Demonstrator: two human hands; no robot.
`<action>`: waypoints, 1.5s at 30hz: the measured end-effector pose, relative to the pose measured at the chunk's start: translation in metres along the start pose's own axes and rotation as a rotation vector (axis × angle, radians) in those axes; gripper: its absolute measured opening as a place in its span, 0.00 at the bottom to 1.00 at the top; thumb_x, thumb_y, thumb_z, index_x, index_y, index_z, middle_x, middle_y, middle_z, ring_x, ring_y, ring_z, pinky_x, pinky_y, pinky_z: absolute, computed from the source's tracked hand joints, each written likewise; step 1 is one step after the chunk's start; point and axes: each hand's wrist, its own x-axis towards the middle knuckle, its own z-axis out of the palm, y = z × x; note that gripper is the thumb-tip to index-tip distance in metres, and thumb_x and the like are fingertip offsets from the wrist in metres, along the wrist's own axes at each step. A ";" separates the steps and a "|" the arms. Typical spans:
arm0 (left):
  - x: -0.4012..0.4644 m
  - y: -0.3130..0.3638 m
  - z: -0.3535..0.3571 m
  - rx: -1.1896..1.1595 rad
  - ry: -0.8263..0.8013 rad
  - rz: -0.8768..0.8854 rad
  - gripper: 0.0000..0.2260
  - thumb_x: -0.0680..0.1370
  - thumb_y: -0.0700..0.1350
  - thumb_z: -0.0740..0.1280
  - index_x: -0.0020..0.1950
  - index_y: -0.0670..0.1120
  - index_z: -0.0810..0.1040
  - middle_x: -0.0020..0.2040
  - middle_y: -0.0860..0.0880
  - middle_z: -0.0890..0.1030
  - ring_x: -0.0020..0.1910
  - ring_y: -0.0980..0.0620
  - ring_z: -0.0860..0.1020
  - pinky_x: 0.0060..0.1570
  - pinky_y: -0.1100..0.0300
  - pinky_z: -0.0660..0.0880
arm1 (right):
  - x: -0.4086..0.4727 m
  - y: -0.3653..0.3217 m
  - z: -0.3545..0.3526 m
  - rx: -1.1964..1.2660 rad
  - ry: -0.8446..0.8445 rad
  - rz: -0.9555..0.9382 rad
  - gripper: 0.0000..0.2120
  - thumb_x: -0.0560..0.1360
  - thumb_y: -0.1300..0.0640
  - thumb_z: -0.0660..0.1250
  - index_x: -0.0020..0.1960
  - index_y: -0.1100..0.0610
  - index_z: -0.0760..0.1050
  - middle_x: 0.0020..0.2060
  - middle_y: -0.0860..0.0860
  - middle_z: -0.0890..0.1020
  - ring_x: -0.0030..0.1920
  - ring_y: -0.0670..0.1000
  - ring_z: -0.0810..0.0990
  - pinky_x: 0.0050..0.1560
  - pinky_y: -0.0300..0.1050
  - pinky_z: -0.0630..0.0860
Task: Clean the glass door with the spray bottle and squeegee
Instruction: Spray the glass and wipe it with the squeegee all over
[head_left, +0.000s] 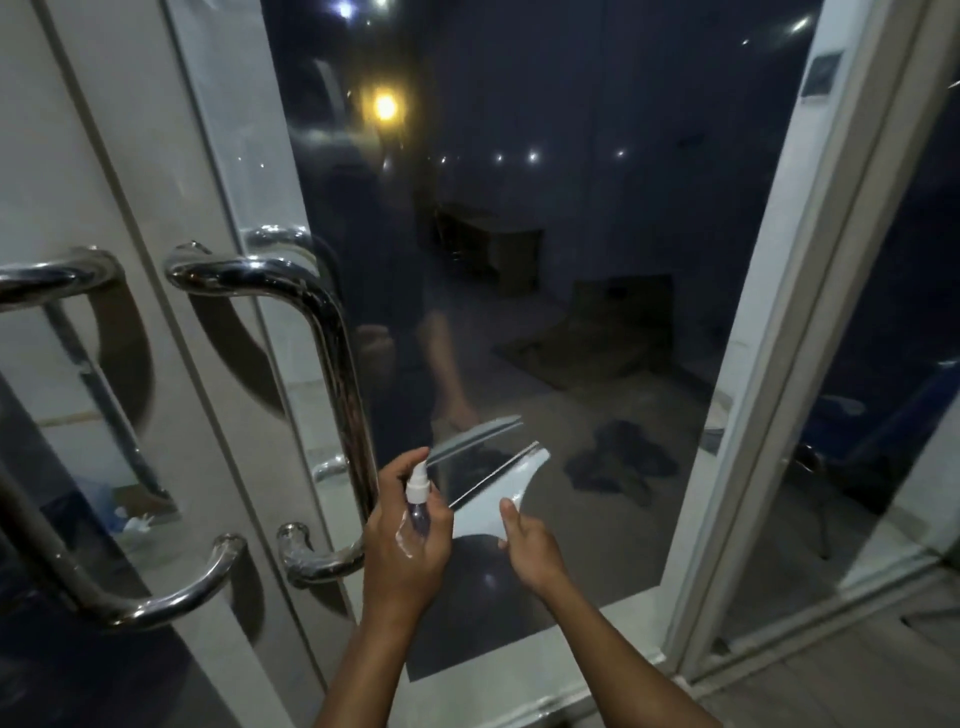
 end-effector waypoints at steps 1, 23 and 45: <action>0.008 0.007 0.006 -0.006 -0.002 0.014 0.16 0.79 0.50 0.62 0.66 0.63 0.68 0.45 0.59 0.79 0.40 0.57 0.79 0.41 0.67 0.73 | 0.000 -0.009 -0.010 -0.073 0.006 -0.078 0.30 0.81 0.33 0.50 0.41 0.54 0.79 0.39 0.49 0.84 0.43 0.50 0.83 0.51 0.48 0.78; 0.075 0.078 0.099 0.034 0.037 0.137 0.16 0.77 0.50 0.60 0.65 0.59 0.68 0.40 0.53 0.78 0.35 0.55 0.78 0.36 0.57 0.76 | 0.052 -0.126 -0.117 -0.940 0.019 -0.732 0.14 0.77 0.50 0.63 0.57 0.56 0.79 0.50 0.59 0.84 0.52 0.64 0.82 0.48 0.53 0.73; 0.081 0.077 0.146 0.080 0.177 0.132 0.17 0.78 0.47 0.61 0.67 0.56 0.69 0.46 0.59 0.77 0.36 0.55 0.78 0.36 0.65 0.73 | 0.109 -0.110 -0.214 -0.591 0.201 -0.671 0.34 0.78 0.29 0.44 0.38 0.53 0.75 0.42 0.59 0.84 0.48 0.65 0.81 0.45 0.54 0.72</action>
